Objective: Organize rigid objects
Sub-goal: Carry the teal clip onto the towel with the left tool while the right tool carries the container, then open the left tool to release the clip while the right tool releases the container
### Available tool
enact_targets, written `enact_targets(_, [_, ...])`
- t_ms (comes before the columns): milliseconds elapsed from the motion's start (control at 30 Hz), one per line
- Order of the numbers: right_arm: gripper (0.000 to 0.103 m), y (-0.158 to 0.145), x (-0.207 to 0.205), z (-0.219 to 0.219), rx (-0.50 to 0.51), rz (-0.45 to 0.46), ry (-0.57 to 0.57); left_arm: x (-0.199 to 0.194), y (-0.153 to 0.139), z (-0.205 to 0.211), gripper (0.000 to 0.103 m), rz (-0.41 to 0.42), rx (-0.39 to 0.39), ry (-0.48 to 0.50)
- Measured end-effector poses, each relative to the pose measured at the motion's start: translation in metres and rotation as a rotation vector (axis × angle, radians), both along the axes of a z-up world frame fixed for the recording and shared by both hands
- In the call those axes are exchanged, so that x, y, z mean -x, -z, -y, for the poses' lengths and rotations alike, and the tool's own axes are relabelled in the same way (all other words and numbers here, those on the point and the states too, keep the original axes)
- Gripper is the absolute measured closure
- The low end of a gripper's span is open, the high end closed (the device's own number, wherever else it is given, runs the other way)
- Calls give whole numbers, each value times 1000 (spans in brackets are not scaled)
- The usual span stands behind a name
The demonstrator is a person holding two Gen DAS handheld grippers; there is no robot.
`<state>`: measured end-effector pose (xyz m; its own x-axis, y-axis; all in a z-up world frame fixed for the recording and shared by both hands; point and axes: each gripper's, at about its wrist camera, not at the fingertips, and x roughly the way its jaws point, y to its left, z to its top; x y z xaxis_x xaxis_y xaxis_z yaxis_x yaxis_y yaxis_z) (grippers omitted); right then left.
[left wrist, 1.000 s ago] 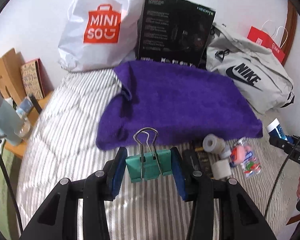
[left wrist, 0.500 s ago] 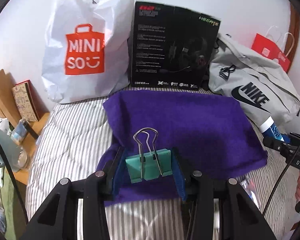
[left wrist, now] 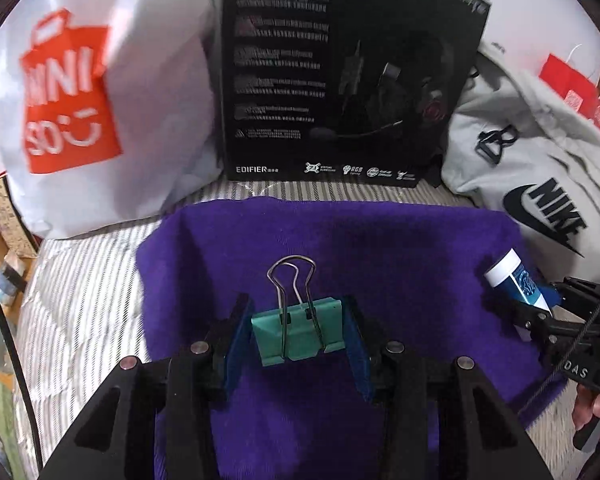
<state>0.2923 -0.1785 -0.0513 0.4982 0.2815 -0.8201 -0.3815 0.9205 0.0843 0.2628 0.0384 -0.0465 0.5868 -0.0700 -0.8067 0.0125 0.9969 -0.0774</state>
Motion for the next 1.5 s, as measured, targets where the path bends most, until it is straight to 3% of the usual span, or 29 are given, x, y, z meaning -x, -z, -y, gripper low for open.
enact_targets(267, [65, 21, -21, -13, 66, -36, -16, -19, 18, 7, 61, -50, -22, 5])
enact_targets(600, [65, 23, -19, -22, 92, -25, -25, -22, 24, 14, 60, -81, -67, 9])
enact_targets(700, [64, 23, -18, -22, 94, -24, -37, -20, 25, 18, 54, -90, -83, 15])
enact_targets(767, [60, 22, -17, -20, 94, -36, -35, -18, 26, 18, 43, -99, -78, 11])
enact_targets(833, [54, 20, -14, -15, 89, -46, -27, -15, 26, 17, 40, -105, -80, -2])
enact_targets(1033, [49, 3, 5, 1, 70, -33, 8, 13, 14, 7, 40, -97, -38, -9])
enact_targets(1300, [45, -32, 59, 15, 48, 19, 30, 62, -19, 14, 40, -39, -40, 16])
enact_targets(1500, [41, -38, 103, 24, 20, 34, 58, 110, -30, 16, 40, -26, -47, 26])
